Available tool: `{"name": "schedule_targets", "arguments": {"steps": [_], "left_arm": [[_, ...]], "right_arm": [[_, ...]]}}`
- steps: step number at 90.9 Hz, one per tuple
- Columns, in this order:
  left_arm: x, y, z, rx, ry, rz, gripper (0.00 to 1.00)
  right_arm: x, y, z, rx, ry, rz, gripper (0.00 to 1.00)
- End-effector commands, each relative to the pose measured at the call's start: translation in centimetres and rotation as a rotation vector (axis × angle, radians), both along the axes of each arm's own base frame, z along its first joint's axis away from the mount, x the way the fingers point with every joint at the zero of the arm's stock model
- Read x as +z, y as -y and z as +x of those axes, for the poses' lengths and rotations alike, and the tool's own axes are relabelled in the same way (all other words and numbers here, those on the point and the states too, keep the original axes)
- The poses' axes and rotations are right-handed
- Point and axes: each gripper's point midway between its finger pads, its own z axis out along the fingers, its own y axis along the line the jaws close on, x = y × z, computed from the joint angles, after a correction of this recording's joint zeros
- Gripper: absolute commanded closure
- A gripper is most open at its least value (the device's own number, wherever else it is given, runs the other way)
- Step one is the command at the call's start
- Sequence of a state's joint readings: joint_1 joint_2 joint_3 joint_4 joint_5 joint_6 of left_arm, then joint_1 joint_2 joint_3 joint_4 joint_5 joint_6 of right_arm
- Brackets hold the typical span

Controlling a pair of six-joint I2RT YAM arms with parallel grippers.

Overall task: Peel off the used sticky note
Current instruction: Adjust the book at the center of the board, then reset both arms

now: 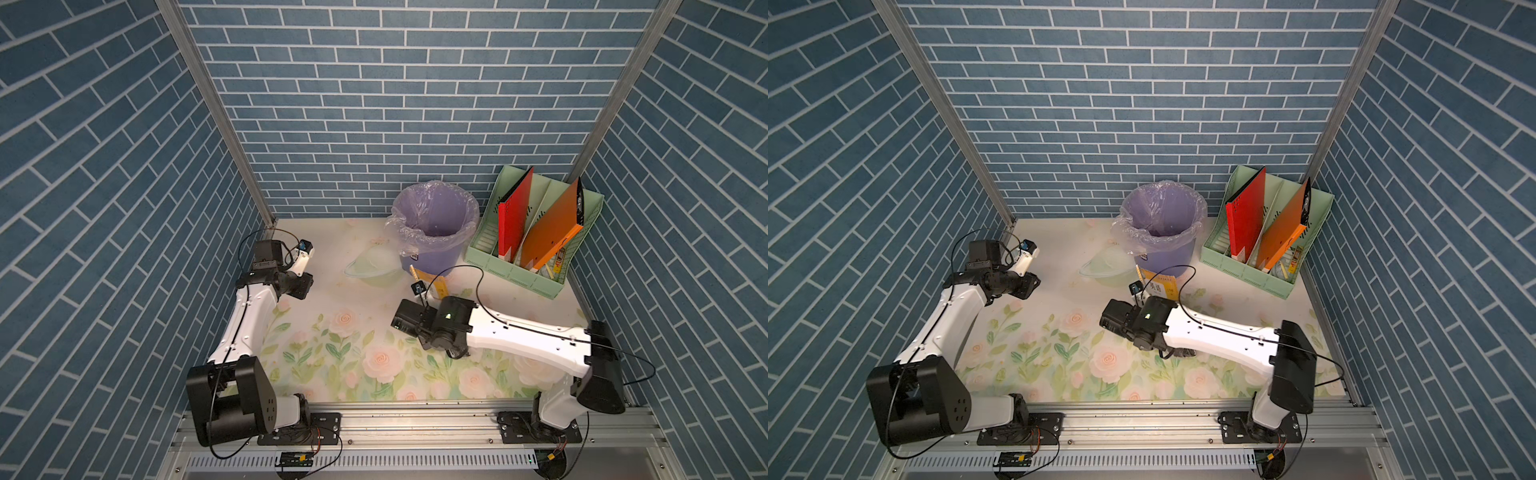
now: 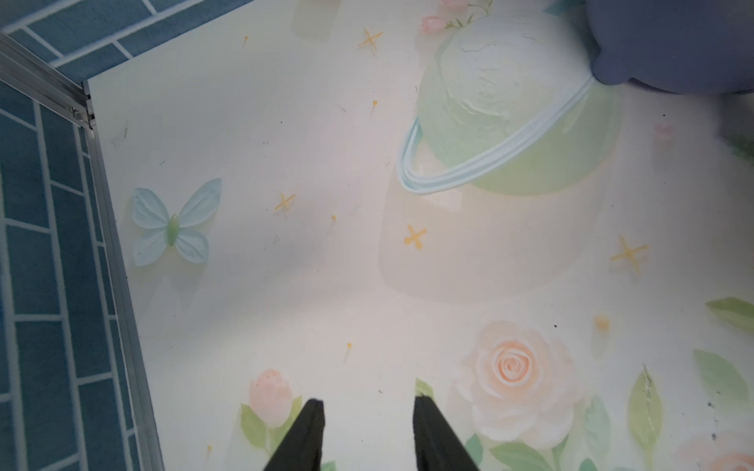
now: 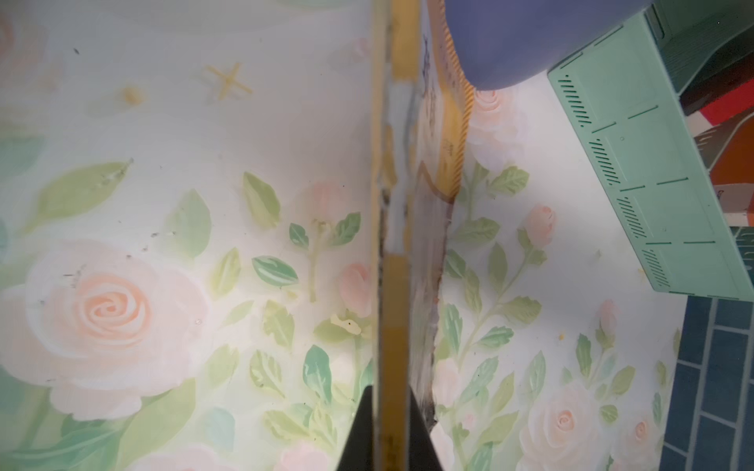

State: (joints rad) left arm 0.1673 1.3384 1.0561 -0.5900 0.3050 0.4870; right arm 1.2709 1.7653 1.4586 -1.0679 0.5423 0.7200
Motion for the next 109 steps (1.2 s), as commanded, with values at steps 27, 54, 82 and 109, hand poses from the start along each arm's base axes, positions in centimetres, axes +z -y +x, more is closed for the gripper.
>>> {"name": "schedule_targets", "arguments": {"steps": [27,54,82,109], "left_arm": [[1.0,-0.3,-0.6,0.014,-0.005,0.010,0.55],[1.1,-0.1,-0.4,0.033,0.002,-0.022,0.24],[0.6,0.2,1.0,0.174,0.151,-0.156,0.00],[-0.8,0.0,1.9,0.232,0.383,-0.219,0.00]], "right_arm": [[-0.8,-22.8,2.5,0.181,-0.049,0.468,0.29],[6.3,-20.7,2.7,0.169,0.000,0.664,0.00],[9.4,-0.1,8.2,-0.053,0.260,0.781,0.00],[10.5,23.9,13.1,-0.472,0.800,0.649,0.00]]}}
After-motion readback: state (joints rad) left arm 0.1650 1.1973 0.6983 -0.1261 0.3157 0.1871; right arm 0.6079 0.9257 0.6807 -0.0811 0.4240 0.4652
